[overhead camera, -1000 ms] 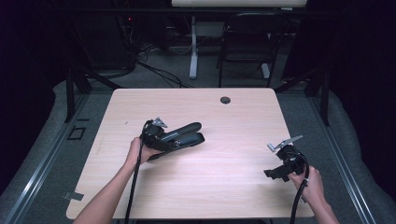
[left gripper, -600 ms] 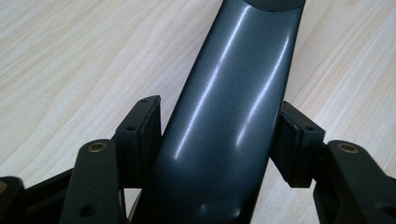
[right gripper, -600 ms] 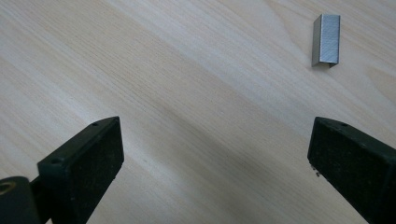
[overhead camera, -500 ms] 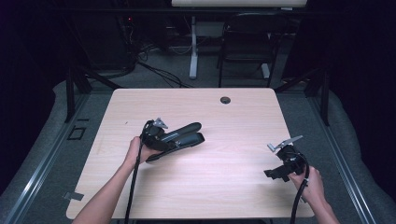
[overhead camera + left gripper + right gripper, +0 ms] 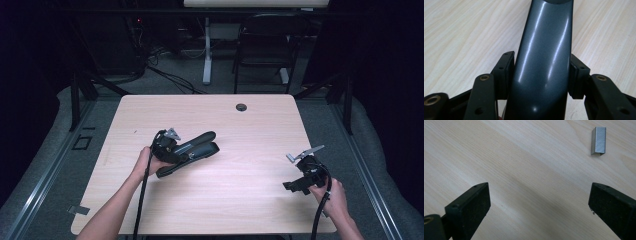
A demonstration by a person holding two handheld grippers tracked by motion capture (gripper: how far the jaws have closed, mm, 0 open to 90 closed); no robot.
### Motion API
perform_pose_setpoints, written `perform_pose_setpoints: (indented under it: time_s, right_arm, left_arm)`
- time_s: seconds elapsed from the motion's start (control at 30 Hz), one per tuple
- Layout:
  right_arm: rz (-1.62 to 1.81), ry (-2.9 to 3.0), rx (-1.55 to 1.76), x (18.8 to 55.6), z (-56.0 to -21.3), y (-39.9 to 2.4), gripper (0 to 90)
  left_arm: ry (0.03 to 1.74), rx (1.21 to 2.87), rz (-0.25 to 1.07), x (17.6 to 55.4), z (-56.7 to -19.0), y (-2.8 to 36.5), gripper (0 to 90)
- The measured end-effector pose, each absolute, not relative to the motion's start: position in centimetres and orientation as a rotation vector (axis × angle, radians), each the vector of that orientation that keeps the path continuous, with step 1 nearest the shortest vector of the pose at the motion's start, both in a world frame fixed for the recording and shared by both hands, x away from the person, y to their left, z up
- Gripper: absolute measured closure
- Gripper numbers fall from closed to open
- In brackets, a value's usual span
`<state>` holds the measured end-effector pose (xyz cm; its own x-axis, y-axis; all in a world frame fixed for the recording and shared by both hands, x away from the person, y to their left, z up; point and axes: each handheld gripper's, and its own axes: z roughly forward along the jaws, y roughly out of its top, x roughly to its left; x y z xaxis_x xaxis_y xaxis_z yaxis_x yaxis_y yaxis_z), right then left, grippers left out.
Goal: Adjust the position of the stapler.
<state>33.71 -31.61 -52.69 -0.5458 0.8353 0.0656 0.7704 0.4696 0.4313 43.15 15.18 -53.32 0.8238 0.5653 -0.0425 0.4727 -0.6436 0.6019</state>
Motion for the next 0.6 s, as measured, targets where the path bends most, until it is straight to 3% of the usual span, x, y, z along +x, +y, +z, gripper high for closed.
perform_pose_setpoints:
  time_s: [0.6]
  right_arm:
    - [0.611,2.564,1.406,33.73,-52.74,-31.60,3.7]
  left_arm:
    - [0.704,2.394,0.157,42.82,-53.33,14.73,50.8]
